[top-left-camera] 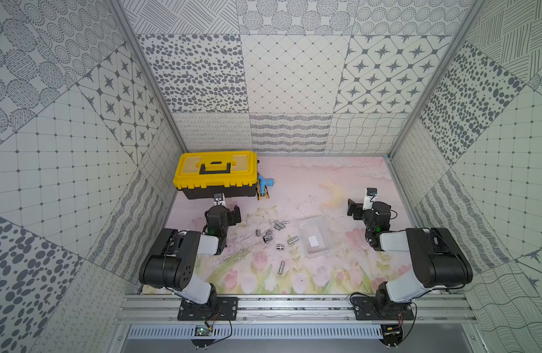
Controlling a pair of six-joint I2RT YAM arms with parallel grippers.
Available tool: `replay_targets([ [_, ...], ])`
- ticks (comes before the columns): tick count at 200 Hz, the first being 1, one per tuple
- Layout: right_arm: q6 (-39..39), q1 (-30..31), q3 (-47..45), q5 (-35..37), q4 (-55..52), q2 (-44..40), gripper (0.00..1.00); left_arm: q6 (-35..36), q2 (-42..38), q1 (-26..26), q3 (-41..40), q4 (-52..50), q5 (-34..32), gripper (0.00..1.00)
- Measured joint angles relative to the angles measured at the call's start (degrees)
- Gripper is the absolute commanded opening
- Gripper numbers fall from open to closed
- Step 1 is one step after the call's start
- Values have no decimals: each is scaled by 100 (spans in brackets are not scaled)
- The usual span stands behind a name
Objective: Put the socket on the desktop into the storage box
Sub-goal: Pick up the socket head at the center of the board.
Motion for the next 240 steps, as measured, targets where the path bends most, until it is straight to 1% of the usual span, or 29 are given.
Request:
replay_targets([
  [122,0,4,0,0,2,0,97,0,0,11,11,-2,22,99],
  [131,9,44,17,175,-26,-13,97,0,0,11,11,-2,22,100],
  [137,26,122,109,422,-313,-92,97,0,0,13,11,-2,22,100],
  [147,50,306,455,852,-1241,-356,97,0,0,33,15,-9,52,99],
  [154,175,466,861,1150,-2037,-651,97,15,-13,46,39,-48,76,99],
  [166,573,669,1635,1414,-3235,-1241,97,37,-181,33,181,-330,83,99],
  [168,627,684,1720,1427,-3359,-1305,97,35,-240,26,229,-450,79,98],
  [177,1049,796,2135,1458,-3899,-1873,97,9,-516,-2,503,-870,61,84],
  [189,1703,791,2142,1462,-4054,-2629,97,-223,-876,-37,1073,-1606,-85,67],
  [196,2173,597,1961,1257,-4124,-3032,97,-463,-1043,-44,1456,-2092,-199,62],
  [206,2835,-44,1676,662,-4321,-3453,97,-905,-1272,-63,2026,-2833,-304,55],
  [214,3191,-540,1589,367,-4725,-3434,97,-1241,-1462,-87,2352,-3324,-319,53],
  [224,3473,-776,1690,201,-5447,-3152,97,-1659,-1727,-181,2579,-3880,-291,52],
  [232,3563,-514,1930,289,-6164,-2793,97,-1932,-1930,-319,2627,-4227,-251,51],
  [240,3609,81,2251,568,-6946,-2439,97,-2234,-2181,-588,2612,-4642,-188,49],
])
